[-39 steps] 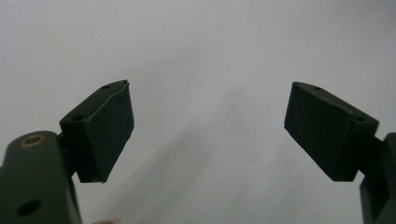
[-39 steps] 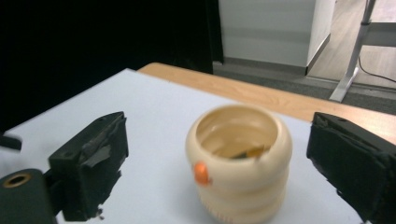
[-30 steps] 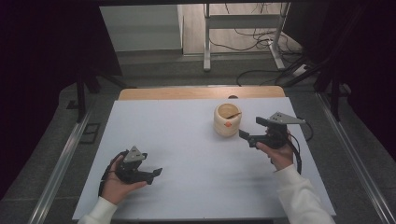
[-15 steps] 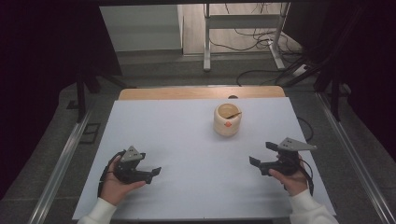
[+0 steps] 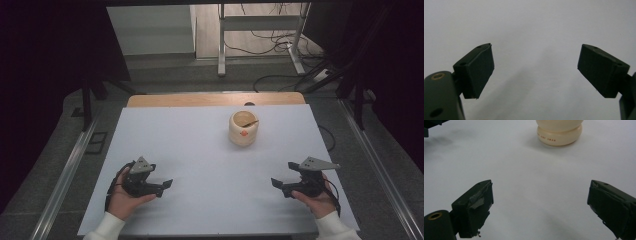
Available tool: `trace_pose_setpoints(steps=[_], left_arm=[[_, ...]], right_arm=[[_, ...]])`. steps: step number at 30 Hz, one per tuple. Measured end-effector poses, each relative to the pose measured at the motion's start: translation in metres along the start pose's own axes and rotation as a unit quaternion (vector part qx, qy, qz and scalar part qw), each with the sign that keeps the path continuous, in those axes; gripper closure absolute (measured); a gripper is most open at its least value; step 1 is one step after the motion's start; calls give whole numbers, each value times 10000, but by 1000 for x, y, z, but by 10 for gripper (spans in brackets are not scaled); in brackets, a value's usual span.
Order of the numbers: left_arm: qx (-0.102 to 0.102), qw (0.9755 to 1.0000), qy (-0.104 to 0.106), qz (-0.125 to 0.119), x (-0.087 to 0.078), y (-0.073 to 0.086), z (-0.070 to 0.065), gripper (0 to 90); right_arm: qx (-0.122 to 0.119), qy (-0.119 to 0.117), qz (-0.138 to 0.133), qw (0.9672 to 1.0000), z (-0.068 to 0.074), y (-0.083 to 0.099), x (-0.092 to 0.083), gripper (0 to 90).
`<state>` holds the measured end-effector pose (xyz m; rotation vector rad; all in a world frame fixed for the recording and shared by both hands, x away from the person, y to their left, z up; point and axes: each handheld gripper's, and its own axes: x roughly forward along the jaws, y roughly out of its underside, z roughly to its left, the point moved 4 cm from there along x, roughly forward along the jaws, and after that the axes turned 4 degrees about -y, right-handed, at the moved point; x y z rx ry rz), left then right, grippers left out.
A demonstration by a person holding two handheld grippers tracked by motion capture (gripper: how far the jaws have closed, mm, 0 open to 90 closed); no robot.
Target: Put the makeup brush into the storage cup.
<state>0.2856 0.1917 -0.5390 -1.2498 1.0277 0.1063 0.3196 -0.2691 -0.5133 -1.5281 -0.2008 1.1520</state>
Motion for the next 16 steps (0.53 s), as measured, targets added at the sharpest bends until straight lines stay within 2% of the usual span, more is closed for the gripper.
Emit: trace_pose_setpoints(steps=[9,16], left_arm=[[-9,10000,17,6,1,0,-1,145],[-77,10000,-22,-13,-1,0,0,145]], right_arm=[[-36,45,-22,10000,0,-2,0,72],[-46,29,-144,9999,0,-8,0,70]])
